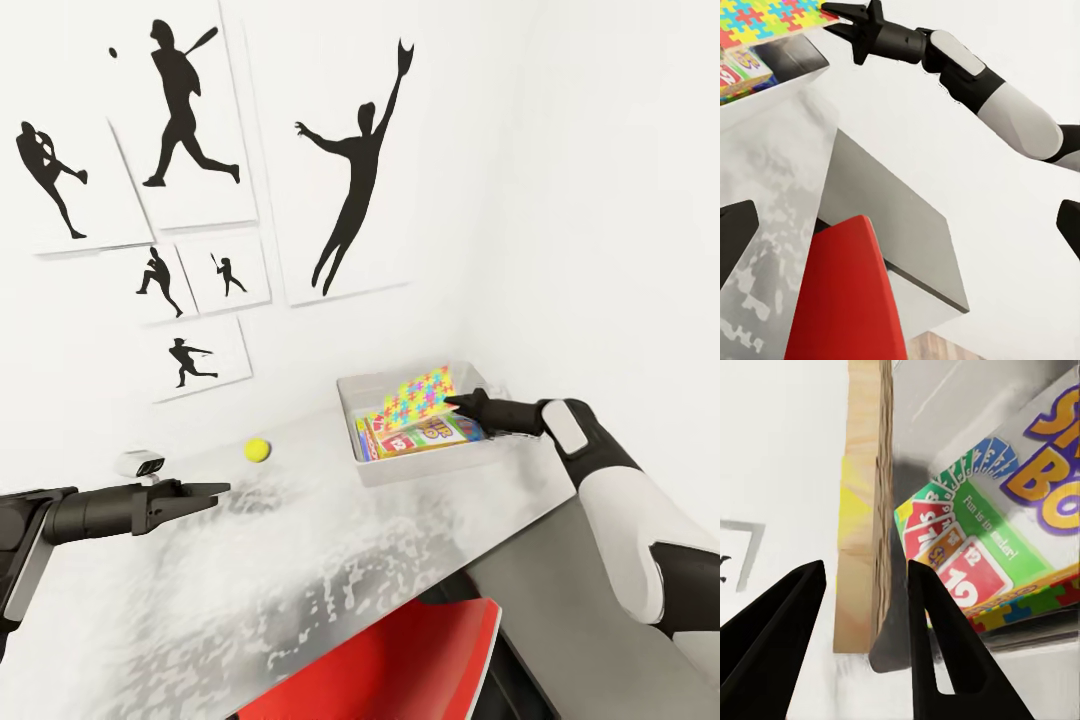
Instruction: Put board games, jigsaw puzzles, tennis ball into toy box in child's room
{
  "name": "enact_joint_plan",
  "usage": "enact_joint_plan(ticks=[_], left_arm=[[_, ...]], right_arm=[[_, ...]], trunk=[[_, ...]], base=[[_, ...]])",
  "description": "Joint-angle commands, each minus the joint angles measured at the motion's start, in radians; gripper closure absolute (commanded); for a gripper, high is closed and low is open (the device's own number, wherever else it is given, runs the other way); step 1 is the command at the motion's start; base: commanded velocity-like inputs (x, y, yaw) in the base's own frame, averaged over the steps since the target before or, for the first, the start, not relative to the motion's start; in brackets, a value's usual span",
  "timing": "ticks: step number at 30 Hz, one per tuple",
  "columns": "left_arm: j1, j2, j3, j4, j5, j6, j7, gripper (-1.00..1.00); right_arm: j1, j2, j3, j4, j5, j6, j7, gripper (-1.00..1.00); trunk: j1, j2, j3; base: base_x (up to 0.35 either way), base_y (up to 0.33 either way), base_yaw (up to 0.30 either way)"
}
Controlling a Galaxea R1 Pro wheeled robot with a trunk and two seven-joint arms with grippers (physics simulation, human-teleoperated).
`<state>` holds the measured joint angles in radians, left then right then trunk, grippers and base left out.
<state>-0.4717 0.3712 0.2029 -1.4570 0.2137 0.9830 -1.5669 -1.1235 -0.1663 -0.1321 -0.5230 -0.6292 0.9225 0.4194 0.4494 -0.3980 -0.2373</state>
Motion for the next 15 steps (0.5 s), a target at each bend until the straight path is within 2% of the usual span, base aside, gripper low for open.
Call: enact_joint_plan(ticks=[1,15], left_arm=[[-0.001,0.0,0.0,0.0,0.0,0.011,-0.004,-1.0],[-0.001,0.0,0.0,0.0,-0.001,0.011,-0.004,-1.0]], right_arm=[[-0.001,0.0,-0.004,-0.015,0.012,0.005,0.007,1.0],[-0.001,-0.002,-0.007,-0.046,0.006,0.008,0.007,1.0]], trunk=[[0.001,-0.002,-0.002],[0.001,-0.002,-0.008]], base=[[0.0,0.0,0.0],[0.0,0.0,0.0]])
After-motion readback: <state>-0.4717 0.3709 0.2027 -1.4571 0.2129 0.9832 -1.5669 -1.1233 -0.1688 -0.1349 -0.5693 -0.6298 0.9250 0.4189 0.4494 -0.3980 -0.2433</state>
